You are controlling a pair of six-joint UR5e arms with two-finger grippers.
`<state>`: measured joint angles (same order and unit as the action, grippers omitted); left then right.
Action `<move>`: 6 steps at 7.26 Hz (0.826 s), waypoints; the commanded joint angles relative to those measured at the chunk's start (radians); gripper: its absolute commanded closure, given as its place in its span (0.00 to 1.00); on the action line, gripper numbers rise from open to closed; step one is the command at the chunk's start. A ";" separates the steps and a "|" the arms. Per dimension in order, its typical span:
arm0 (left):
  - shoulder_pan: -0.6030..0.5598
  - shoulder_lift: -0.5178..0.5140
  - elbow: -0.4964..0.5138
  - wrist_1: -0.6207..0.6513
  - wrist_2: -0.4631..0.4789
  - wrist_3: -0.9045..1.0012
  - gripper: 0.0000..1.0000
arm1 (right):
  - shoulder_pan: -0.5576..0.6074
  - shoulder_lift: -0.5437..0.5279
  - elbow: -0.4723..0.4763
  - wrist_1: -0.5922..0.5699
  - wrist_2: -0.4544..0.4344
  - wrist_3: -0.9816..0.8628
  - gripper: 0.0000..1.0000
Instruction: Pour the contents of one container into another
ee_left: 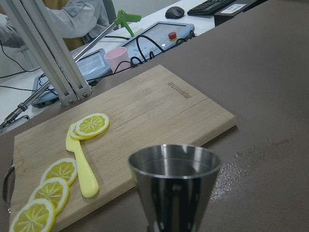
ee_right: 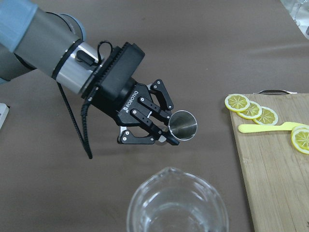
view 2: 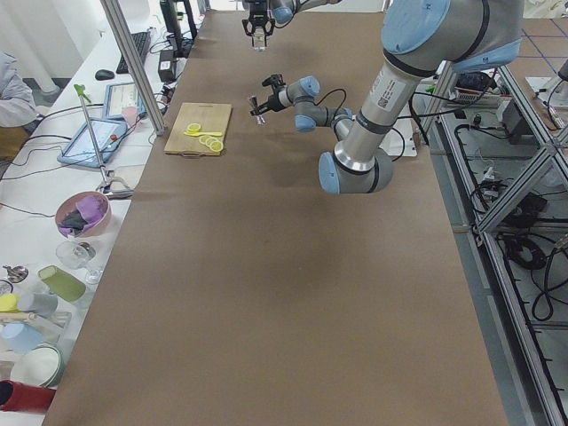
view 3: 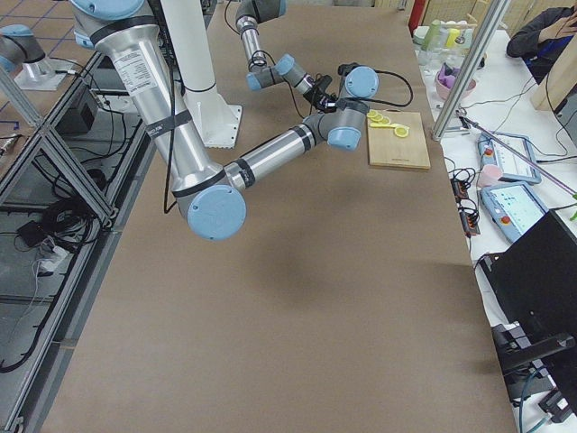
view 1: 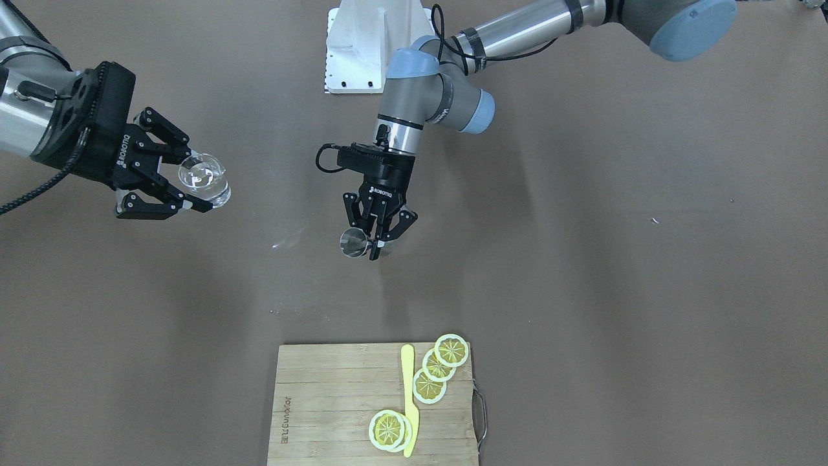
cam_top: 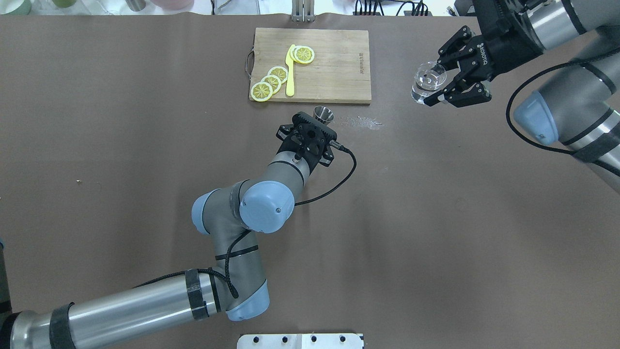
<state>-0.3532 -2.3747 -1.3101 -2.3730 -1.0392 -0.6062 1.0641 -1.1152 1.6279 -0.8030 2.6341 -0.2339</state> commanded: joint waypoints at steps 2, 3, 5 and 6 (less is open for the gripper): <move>0.042 -0.027 -0.026 -0.064 -0.008 0.135 1.00 | -0.050 0.050 -0.071 0.002 -0.069 -0.002 1.00; 0.046 -0.047 -0.040 -0.069 -0.008 0.135 1.00 | -0.055 0.064 -0.072 -0.001 -0.072 -0.002 1.00; 0.060 -0.089 0.009 -0.069 -0.008 0.143 1.00 | -0.055 0.068 -0.056 -0.002 -0.066 -0.001 1.00; 0.074 -0.081 0.012 -0.069 -0.002 0.144 1.00 | -0.052 0.061 -0.036 0.001 -0.046 0.004 1.00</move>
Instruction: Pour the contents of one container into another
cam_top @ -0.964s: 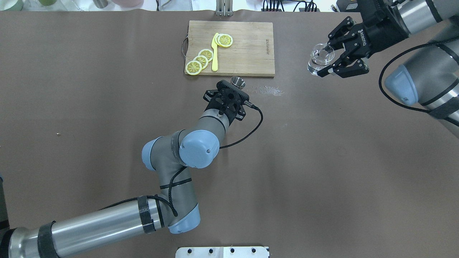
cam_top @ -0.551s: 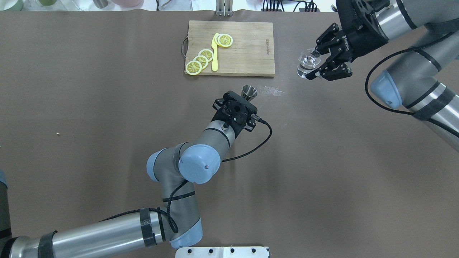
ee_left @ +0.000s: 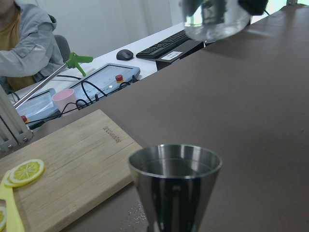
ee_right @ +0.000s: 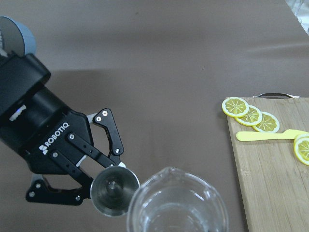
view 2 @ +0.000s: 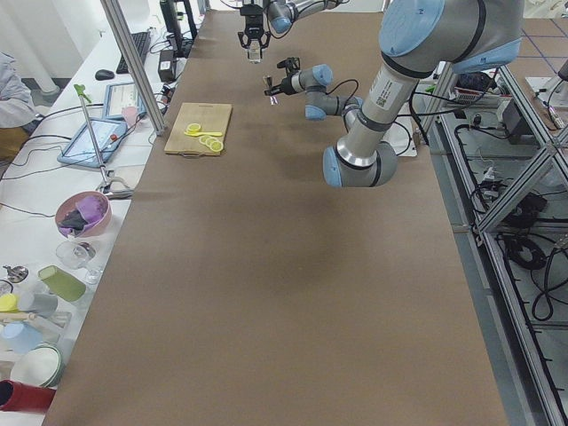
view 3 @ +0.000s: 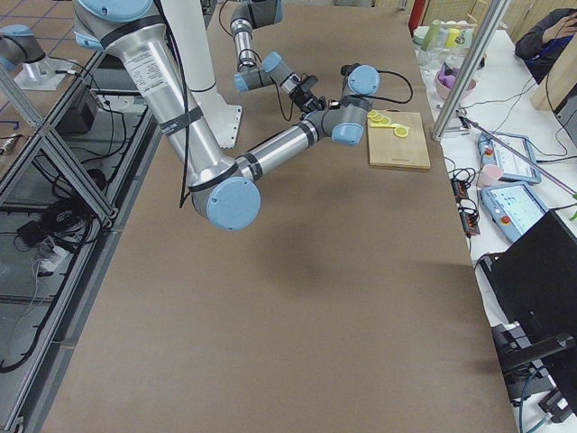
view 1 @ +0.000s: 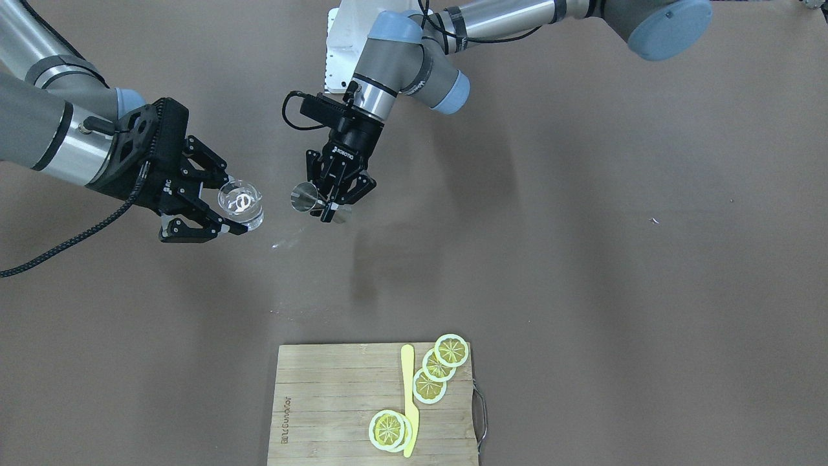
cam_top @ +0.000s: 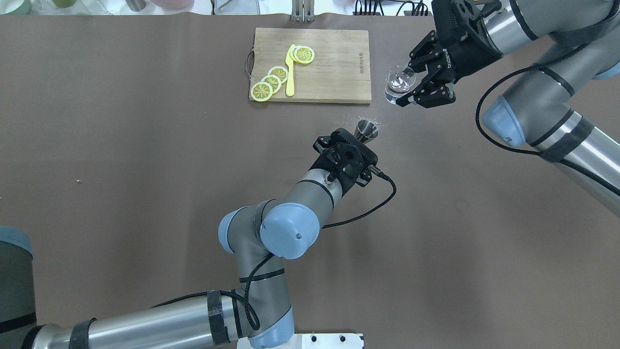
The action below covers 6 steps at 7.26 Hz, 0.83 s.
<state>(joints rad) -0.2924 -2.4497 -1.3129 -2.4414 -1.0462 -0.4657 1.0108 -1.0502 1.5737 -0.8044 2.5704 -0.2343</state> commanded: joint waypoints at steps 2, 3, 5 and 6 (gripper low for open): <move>0.030 0.012 -0.017 -0.002 0.011 0.004 1.00 | 0.018 -0.031 0.060 0.005 0.060 0.004 1.00; 0.030 0.017 -0.037 -0.002 0.011 0.004 1.00 | 0.017 -0.046 0.071 0.005 0.060 0.001 1.00; 0.030 0.055 -0.062 -0.086 0.012 0.004 1.00 | 0.003 -0.051 0.071 -0.001 0.056 -0.002 1.00; 0.030 0.060 -0.065 -0.131 0.012 0.004 1.00 | -0.012 -0.051 0.072 -0.007 0.041 -0.003 1.00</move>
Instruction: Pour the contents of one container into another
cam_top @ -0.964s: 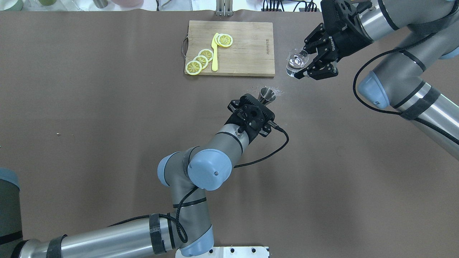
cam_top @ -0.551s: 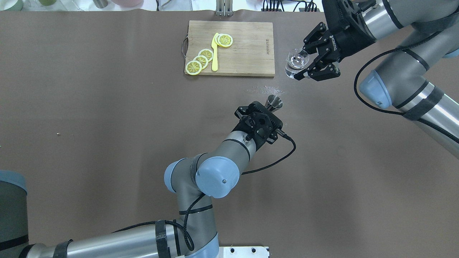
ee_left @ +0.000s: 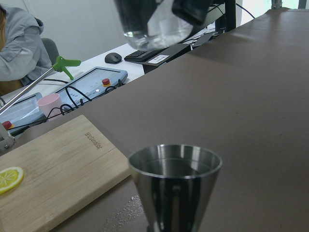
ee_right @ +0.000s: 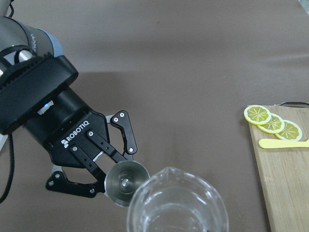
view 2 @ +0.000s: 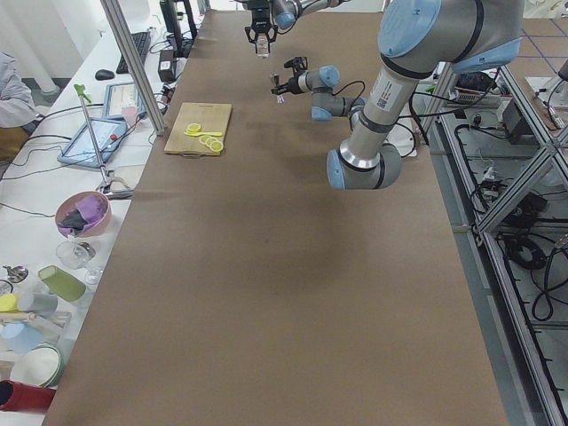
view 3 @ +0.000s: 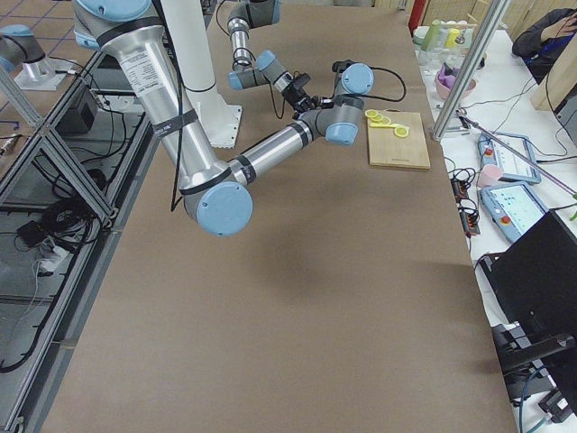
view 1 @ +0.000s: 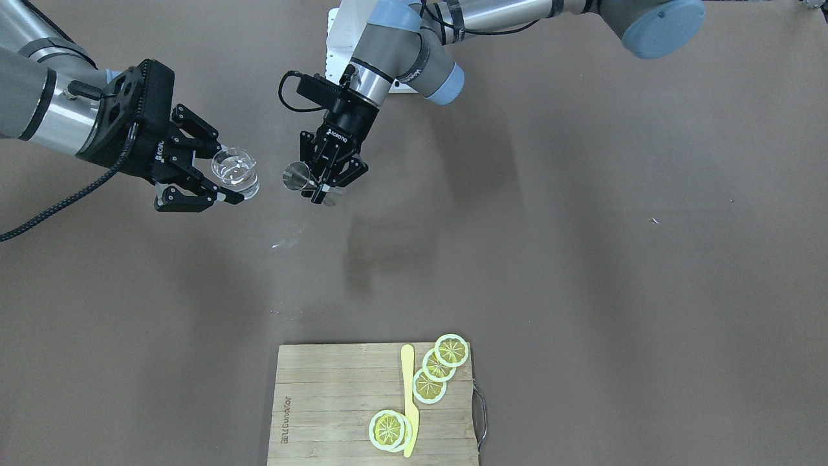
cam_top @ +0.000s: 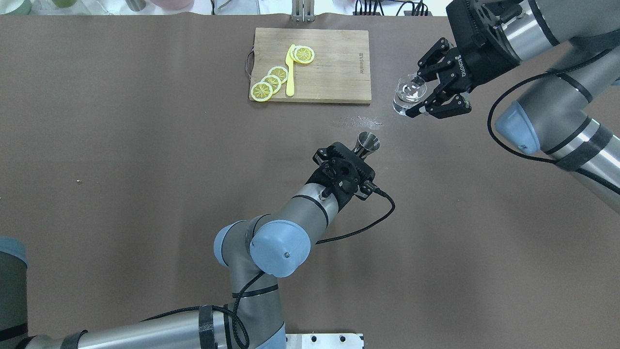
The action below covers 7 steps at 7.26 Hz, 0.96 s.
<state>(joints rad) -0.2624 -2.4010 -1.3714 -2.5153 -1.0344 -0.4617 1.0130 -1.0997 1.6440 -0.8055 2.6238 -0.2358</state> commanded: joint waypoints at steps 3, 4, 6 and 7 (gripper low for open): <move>-0.004 0.013 -0.023 -0.059 0.001 0.000 1.00 | -0.040 -0.034 0.060 -0.038 -0.054 -0.048 1.00; -0.004 0.013 -0.023 -0.060 0.001 0.000 1.00 | -0.042 -0.058 0.098 -0.050 -0.054 -0.053 1.00; -0.004 0.014 -0.025 -0.060 0.001 -0.002 1.00 | -0.054 -0.077 0.143 -0.081 -0.056 -0.059 1.00; -0.004 0.017 -0.025 -0.077 0.001 -0.002 1.00 | -0.062 -0.077 0.148 -0.124 -0.065 -0.113 1.00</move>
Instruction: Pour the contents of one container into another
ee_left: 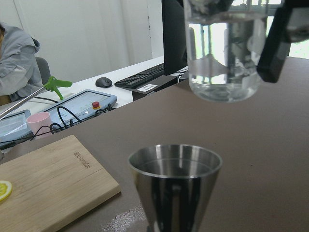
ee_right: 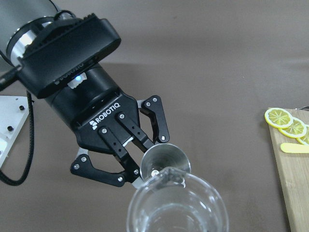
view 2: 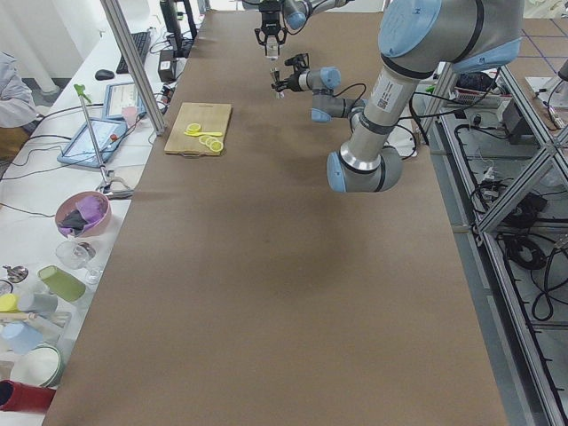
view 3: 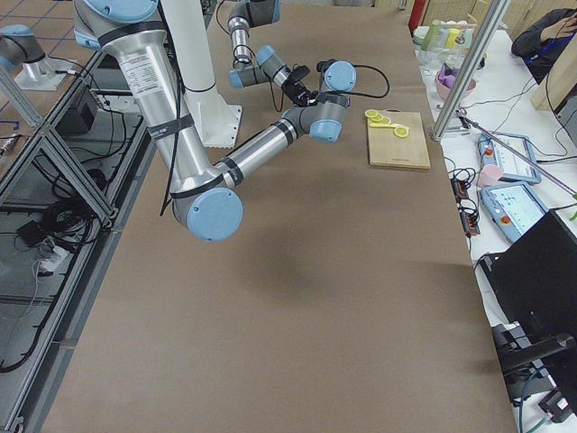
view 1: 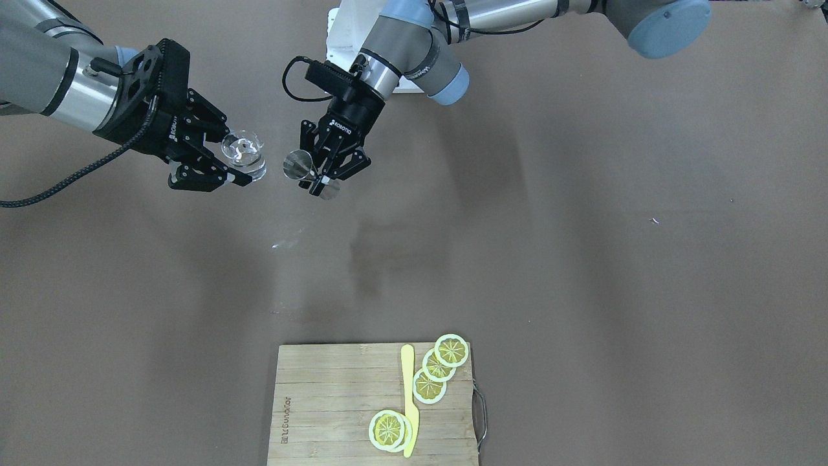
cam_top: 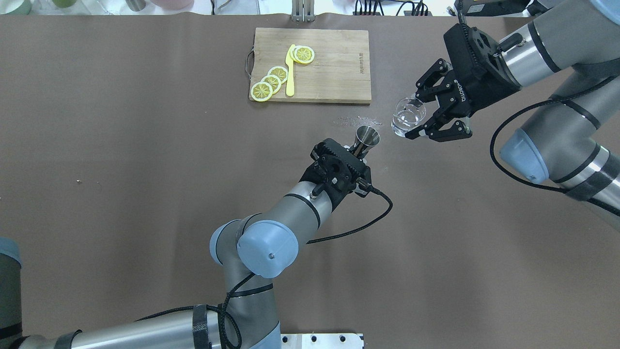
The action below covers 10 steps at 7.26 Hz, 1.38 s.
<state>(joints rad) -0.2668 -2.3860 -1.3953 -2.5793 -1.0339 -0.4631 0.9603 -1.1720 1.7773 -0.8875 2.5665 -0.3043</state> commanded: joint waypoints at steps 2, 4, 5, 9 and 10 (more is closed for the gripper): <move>0.000 0.002 0.001 -0.030 0.002 -0.002 1.00 | -0.032 -0.005 0.027 -0.117 -0.049 -0.117 1.00; 0.000 0.002 0.001 -0.030 0.002 -0.002 1.00 | -0.034 -0.003 0.036 -0.169 -0.058 -0.140 1.00; 0.000 0.002 0.001 -0.030 0.000 -0.002 1.00 | -0.028 -0.003 0.051 -0.201 -0.060 -0.154 1.00; 0.001 0.002 0.007 -0.030 0.002 0.000 1.00 | -0.017 0.012 0.140 -0.381 -0.103 -0.220 1.00; 0.001 0.004 0.005 -0.031 0.002 0.000 1.00 | -0.020 0.017 0.166 -0.460 -0.123 -0.290 1.00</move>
<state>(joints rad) -0.2655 -2.3832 -1.3904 -2.6096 -1.0325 -0.4638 0.9431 -1.1624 1.9136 -1.2618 2.4693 -0.5296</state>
